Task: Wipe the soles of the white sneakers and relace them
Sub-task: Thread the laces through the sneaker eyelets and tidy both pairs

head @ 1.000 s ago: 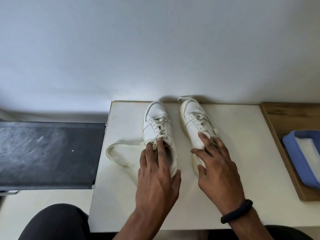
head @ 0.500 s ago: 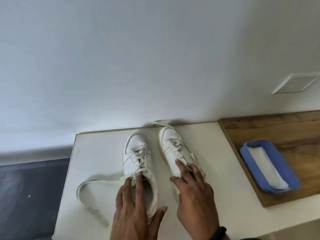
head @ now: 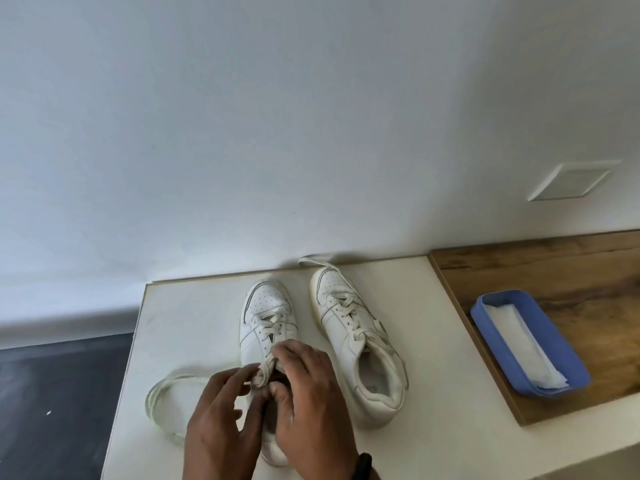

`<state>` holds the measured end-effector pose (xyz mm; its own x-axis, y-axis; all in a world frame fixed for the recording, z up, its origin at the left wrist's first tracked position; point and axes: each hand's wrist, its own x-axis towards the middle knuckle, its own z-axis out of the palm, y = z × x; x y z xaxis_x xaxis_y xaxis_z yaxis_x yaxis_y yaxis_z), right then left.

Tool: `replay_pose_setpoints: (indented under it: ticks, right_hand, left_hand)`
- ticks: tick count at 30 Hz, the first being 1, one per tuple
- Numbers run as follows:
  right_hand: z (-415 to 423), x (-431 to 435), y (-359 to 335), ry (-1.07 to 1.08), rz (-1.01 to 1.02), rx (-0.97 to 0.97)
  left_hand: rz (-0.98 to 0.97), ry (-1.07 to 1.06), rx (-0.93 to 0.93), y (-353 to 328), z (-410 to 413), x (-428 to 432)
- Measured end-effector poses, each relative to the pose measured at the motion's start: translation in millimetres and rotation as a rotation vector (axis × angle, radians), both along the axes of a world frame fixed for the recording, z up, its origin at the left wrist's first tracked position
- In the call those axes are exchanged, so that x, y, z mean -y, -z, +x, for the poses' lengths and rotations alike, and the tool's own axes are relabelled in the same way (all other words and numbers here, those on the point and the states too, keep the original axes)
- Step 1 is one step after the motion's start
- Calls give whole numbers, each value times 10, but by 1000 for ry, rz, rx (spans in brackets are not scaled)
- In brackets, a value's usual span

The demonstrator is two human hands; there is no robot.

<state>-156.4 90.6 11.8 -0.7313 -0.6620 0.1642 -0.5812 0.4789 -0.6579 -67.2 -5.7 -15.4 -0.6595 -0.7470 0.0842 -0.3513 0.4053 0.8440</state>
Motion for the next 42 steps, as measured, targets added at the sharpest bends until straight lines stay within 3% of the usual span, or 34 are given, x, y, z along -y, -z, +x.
replay_pose_setpoints:
  ticks: [6,10,18,21,25,30,31,35,37,42]
  right_hand:
    - [-72,-51,-55,35,5,-77]
    - [-116,-69,-58,60,-28,-72]
    - [-158,-54,-14,64,-194,-21]
    - [-170,-65,-11,100,-291,112]
    - [-191,-48,-9,244,-369,457]
    - [-201,-24,-45,223,-438,664]
    - [-201,-23,-57,223,-456,704]
    - [-190,-15,-165,185,-499,789]
    - [-179,-16,-186,164,-497,786]
    - [-171,-26,-273,88,-568,888]
  left_hand:
    - [34,-29,-44,-135,-8,15]
    - [202,-66,-34,-181,-10,12]
    - [291,-107,-45,-293,38,56]
    - [344,-161,-97,-317,38,144]
    - [478,-256,-182,-336,51,285]
    - [619,-245,-225,-343,65,326]
    - [568,-239,-206,-335,65,300]
    - [-114,-168,-63,-279,95,196]
    - [-149,-33,-17,-311,77,94]
    - [66,89,14,-220,-3,18]
